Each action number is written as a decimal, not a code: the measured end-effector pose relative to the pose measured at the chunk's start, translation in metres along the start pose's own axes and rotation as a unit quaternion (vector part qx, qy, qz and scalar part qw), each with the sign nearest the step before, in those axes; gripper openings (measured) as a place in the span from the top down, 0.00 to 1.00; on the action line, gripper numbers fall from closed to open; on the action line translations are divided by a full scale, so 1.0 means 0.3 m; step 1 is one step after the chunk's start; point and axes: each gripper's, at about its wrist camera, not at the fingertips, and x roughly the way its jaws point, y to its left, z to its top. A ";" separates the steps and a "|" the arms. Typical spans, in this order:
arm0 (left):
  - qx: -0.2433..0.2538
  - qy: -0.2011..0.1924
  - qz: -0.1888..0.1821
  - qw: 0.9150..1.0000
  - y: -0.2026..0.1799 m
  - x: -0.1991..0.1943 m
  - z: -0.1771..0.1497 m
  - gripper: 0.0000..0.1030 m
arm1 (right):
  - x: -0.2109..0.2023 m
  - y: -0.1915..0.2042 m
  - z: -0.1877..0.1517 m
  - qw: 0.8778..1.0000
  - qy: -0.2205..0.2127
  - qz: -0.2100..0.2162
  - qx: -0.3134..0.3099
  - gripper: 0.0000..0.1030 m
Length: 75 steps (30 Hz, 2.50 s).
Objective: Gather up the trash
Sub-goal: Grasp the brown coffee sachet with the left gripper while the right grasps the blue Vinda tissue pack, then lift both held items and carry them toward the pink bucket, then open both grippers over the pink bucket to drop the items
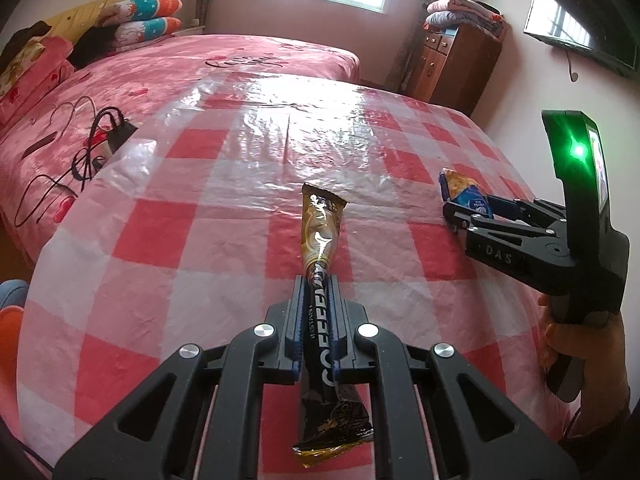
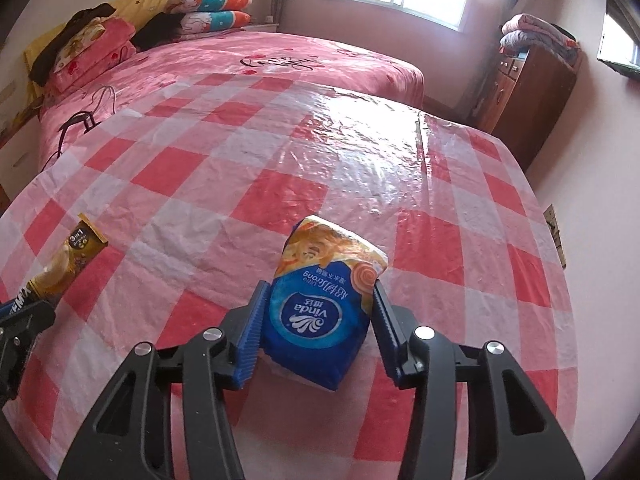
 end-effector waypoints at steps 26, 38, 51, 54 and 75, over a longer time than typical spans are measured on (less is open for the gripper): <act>-0.044 -0.046 0.016 0.998 0.166 -0.191 -0.076 0.88 | -0.222 0.283 0.007 0.995 -0.064 0.018 -0.074 0.54; -0.098 -0.073 0.052 0.991 0.358 -0.319 -0.137 0.88 | -0.313 0.560 0.047 0.983 -0.082 0.089 -0.138 0.54; -0.176 -0.081 0.111 0.975 0.631 -0.421 -0.263 0.88 | -0.367 0.960 0.046 0.953 -0.092 0.158 -0.240 0.54; -0.193 -0.081 0.121 0.970 0.688 -0.434 -0.291 0.88 | -0.364 1.033 0.037 0.947 -0.089 0.171 -0.258 0.54; -0.290 -0.048 0.184 0.938 0.967 -0.413 -0.466 0.52 | -0.290 1.386 -0.031 0.904 -0.059 0.253 -0.339 0.35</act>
